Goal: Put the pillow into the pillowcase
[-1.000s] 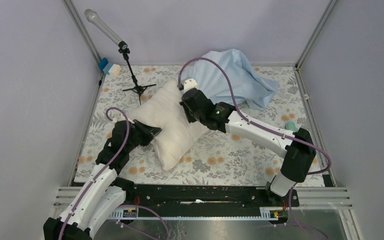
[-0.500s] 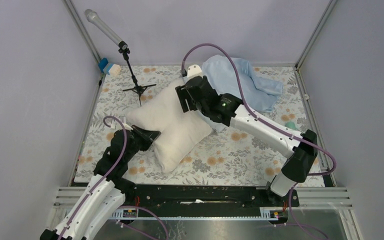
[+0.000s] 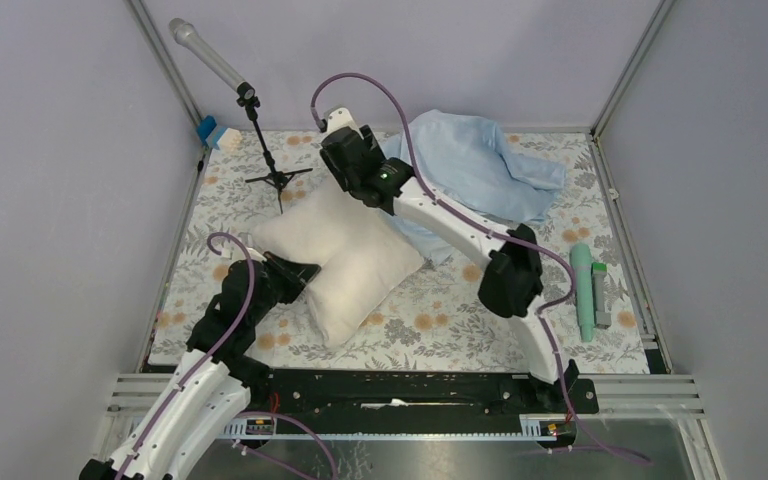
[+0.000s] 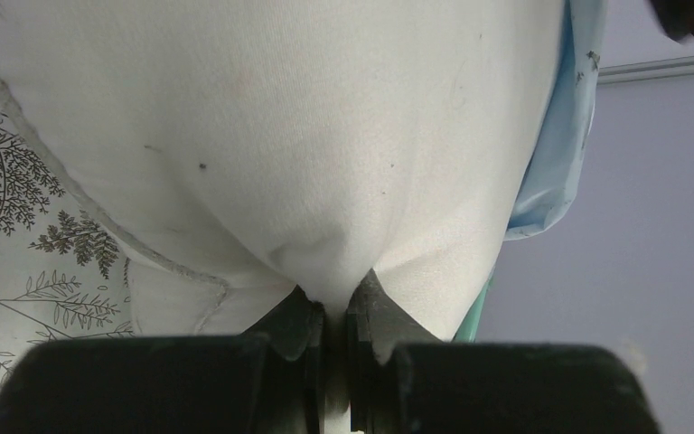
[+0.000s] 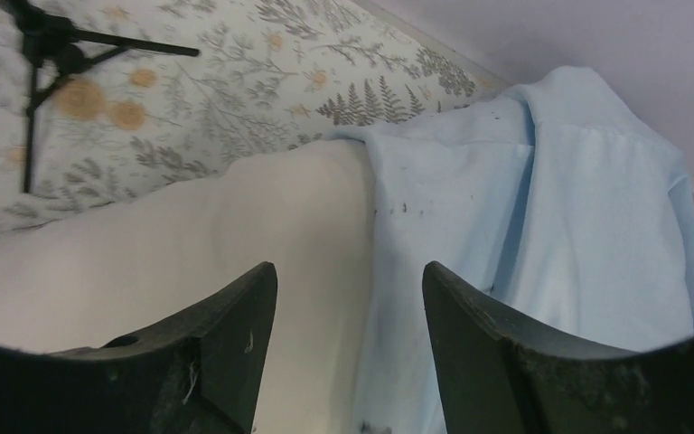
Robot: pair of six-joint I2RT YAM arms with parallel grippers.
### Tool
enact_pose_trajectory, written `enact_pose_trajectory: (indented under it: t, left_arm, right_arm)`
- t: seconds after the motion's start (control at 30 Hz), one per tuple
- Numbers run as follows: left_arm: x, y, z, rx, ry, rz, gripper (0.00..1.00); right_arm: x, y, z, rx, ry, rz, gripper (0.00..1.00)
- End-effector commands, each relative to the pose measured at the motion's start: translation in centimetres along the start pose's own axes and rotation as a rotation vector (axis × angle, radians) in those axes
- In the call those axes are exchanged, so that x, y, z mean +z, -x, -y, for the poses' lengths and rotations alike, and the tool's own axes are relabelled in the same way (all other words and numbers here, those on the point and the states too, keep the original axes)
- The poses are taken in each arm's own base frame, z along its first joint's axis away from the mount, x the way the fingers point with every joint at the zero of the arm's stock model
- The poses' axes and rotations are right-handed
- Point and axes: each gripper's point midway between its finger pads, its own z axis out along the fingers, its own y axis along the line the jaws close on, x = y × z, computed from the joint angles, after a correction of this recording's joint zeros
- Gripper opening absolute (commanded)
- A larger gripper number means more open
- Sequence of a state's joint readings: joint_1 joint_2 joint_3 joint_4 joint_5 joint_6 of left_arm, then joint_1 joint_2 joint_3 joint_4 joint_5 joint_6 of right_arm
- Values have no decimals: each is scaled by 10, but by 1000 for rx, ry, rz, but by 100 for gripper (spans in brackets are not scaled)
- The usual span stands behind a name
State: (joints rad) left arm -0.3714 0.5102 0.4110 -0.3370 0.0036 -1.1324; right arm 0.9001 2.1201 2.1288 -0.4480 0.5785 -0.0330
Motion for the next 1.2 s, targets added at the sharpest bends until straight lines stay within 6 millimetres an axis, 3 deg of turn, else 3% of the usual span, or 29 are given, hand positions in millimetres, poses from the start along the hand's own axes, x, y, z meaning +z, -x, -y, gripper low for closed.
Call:
enact_pose_trajectory:
  t: [0.0, 0.2, 0.3, 0.33, 0.43, 0.5, 0.53, 0.6, 0.73, 0.8, 0.87, 0.97, 1.03, 1.17]
  left_arm:
    - [-4, 9, 15, 39, -36, 26, 0]
    - [-6, 3, 18, 51, -51, -10, 0]
    - [-6, 3, 19, 57, -54, -14, 0]
    - [-6, 2, 19, 60, -56, -16, 0]
    - [-6, 3, 25, 72, -69, -24, 0]
    - [-3, 2, 30, 78, -89, -35, 0]
    - [-2, 2, 34, 76, -104, -40, 0]
    - [0, 1, 48, 78, -147, -48, 0]
    - [0, 1, 87, 111, -208, -43, 0]
    - [-1, 4, 106, 124, -223, -17, 0]
    - [-1, 12, 118, 111, -223, 14, 0]
    - [4, 24, 112, 67, -164, 76, 0]
    - [9, 28, 101, 47, -115, 101, 0]
    - [11, 27, 84, 5, -84, 127, 0]
  right_arm:
    - [29, 7, 45, -26, -158, -15, 66]
    - [55, 7, 46, -67, -186, 0, 68]
    - [65, 0, 46, -80, -199, -18, 62]
    - [68, -2, 45, -83, -198, -21, 57]
    - [72, 0, 36, -71, -154, -18, 26]
    - [62, 14, 15, -53, -70, 5, 5]
    - [53, 20, 1, -56, -35, 19, 0]
    - [21, 39, -34, -54, 64, 58, 0]
    - [-87, 85, -100, 51, 390, 165, 0]
    - [-123, 93, -112, 108, 498, 216, 0]
    - [-132, 88, -107, 139, 520, 226, 0]
    - [-118, 61, -93, 107, 449, 158, 1]
    - [-118, 50, -78, 106, 402, 131, 14]
    - [-138, 45, -38, 140, 307, 168, 57]
